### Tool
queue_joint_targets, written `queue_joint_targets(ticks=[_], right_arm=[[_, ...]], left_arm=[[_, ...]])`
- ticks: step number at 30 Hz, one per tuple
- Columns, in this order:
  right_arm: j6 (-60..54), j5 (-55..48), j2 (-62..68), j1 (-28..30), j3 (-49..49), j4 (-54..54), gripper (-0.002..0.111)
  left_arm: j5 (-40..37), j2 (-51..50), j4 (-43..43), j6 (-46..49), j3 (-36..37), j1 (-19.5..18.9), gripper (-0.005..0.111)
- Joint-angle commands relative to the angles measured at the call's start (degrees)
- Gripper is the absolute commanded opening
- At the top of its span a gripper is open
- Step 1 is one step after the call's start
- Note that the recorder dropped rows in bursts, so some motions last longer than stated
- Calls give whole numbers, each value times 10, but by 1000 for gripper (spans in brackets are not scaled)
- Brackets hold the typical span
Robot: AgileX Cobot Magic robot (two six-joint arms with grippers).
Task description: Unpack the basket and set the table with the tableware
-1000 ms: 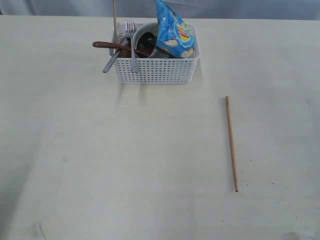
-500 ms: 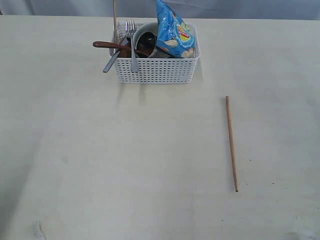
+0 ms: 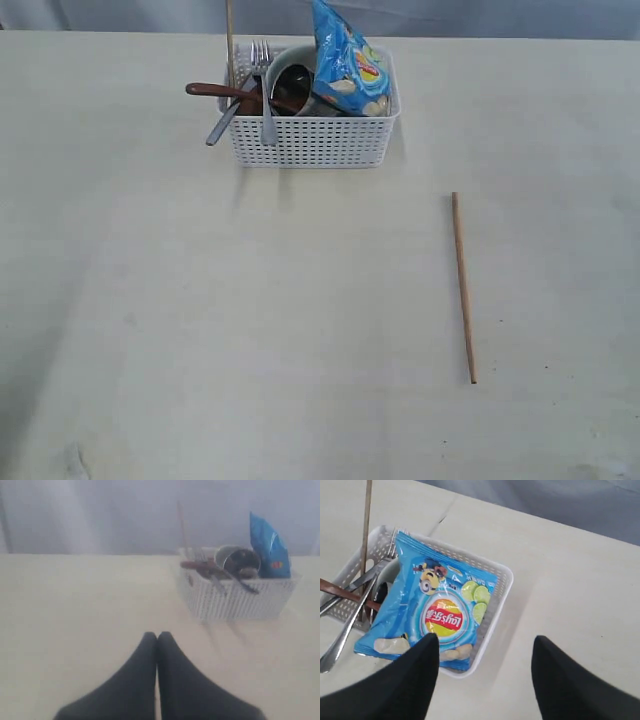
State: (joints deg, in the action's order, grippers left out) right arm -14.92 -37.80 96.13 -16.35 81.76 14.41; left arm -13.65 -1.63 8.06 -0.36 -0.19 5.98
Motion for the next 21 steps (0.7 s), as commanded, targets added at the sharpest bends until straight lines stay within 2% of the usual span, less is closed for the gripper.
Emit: queue_joint_targets(ticks=[1, 4, 7, 8, 10, 11, 12, 16, 21], right_arm=[[-4, 19, -4, 2, -24, -30, 53], [-4, 37, -4, 2, -53, -50, 53], [-6, 104, -4, 2, -102, -57, 53], [-8, 124, -4, 2, -115, -68, 53], [-8, 157, -4, 2, -129, -86, 53], [-8, 173, -4, 2, -129, -86, 53], [-8, 181, -4, 2, -129, -86, 53], [-8, 184, -4, 2, -129, -85, 53], [-5, 173, -4, 2, -129, -85, 53]], left_arm=[[113, 3, 18, -10, 2, -1, 0], [189, 3, 16, -46, 2, -1, 0], [270, 3, 16, -55, 2, -1, 0], [328, 3, 16, -74, 2, -1, 0], [496, -1, 19, -107, 2, -1, 0], [556, -11, 20, -116, 2, -1, 0], [579, -30, 15, -117, -16, -1, 0], [532, -138, -24, -113, -106, -1, 0], [524, -381, -75, -113, -228, -1, 0]])
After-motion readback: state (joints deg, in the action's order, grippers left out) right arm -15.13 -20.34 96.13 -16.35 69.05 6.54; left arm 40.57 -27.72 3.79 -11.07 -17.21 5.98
